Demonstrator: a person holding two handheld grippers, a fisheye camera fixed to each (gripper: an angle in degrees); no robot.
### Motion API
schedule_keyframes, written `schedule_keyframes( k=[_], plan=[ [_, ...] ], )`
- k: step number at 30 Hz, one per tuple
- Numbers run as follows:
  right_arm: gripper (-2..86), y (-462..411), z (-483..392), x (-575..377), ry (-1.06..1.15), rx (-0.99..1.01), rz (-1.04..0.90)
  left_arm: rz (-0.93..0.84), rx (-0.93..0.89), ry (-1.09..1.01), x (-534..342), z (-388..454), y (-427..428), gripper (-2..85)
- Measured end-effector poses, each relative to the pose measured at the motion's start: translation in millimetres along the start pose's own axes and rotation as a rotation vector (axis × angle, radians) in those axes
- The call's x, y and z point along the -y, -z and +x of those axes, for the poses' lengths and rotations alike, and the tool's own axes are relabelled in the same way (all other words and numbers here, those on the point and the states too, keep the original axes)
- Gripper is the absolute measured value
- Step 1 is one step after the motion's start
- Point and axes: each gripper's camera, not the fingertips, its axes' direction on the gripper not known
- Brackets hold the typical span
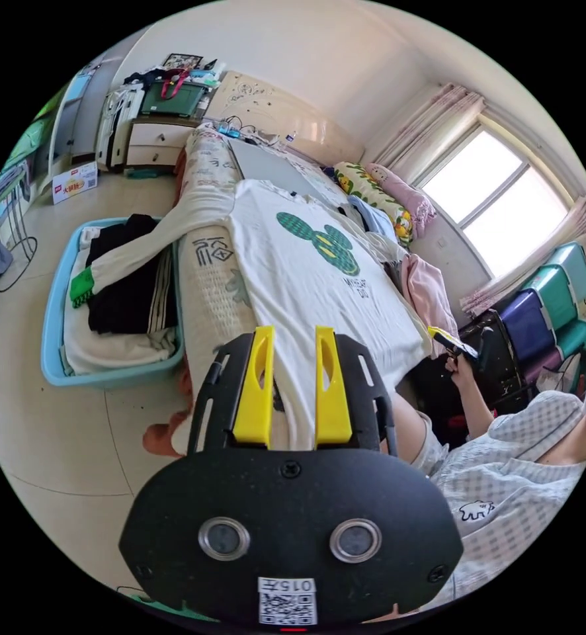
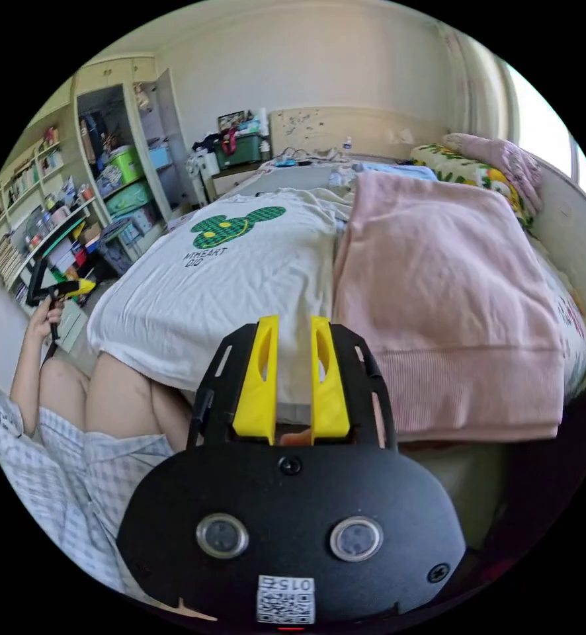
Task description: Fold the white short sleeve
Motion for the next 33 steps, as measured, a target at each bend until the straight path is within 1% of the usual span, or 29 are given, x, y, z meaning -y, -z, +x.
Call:
schedule_keyframes(
  k=[1, 3, 4, 5, 6, 8, 11, 12, 14, 18, 21, 24, 25, 26, 27, 28, 29, 30, 32, 33],
  plan=[
    [8.8, 1, 4, 0, -0.036, -0.007, 0.004, 0.006, 0.000, 0.015, -21, 2, 0, 9.2],
    [8.3, -4, 4, 12, -0.015, -0.005, -0.022, 0.001, -0.010, 0.055, -51, -4, -7, 9.1],
    [7.4, -16, 0, 24, 0.024, -0.028, -0.071, -0.022, -0.064, 0.118, -62, -14, -14, 8.7],
    [6.1, -35, -6, 36, 0.059, -0.026, -0.160, -0.031, -0.127, 0.105, -62, -18, -13, 7.7],
    [5.8, -43, -8, 42, 0.064, -0.031, -0.184, -0.037, -0.131, 0.086, -62, -18, -12, 6.9],
    [5.0, -46, -12, 62, 0.012, -0.048, -0.144, -0.106, -0.066, 0.082, -64, -24, -18, 2.9],
    [4.1, -47, -15, 83, -0.076, -0.046, -0.099, -0.044, -0.078, 0.037, -79, -27, -11, 0.8],
    [3.9, -48, -18, 86, -0.068, -0.057, -0.089, -0.040, -0.069, 0.033, -81, -27, -9, 0.5],
    [3.1, -56, -40, 104, 0.023, -0.153, -0.079, -0.027, -0.046, 0.029, -86, -29, -5, 0.0],
    [2.5, -64, -67, 142, 0.101, -0.261, -0.119, -0.017, -0.024, 0.015, -89, -28, -3, -0.3],
    [2.0, -63, -70, 174, 0.111, -0.247, -0.158, -0.008, -0.016, 0.022, -92, -30, -2, -0.4],
    [1.4, -51, -61, 219, 0.150, -0.165, -0.272, 0.004, -0.029, 0.041, -97, -35, 0, -0.4],
    [1.1, -28, -63, 240, 0.201, -0.182, -0.246, 0.008, -0.034, 0.050, -99, -38, 1, -0.4],
    [0.6, 12, -65, 261, 0.208, -0.253, -0.102, 0.012, -0.033, 0.057, -102, -41, 3, -0.4],
    [0.3, 36, -66, 273, 0.195, -0.285, -0.017, 0.014, -0.027, 0.062, -104, -42, 4, -0.4],
    [0.1, 82, -66, 303, 0.159, -0.313, 0.125, 0.022, -0.021, 0.063, -107, -43, 6, -0.5],
    [-0.1, 126, -68, 341, 0.123, -0.299, 0.211, 0.028, -0.014, 0.065, -110, -45, 8, -0.6],
    [-0.1, 147, -70, 363, 0.105, -0.284, 0.240, 0.030, -0.008, 0.067, -111, -46, 9, -0.6],
    [-0.3, 230, -92, 453, 0.023, -0.211, 0.318, 0.038, -0.014, 0.076, -116, -52, 12, -0.7],
    [-0.3, 254, -101, 476, -0.001, -0.184, 0.343, 0.043, -0.019, 0.081, -117, -55, 12, -0.7]
  ],
)
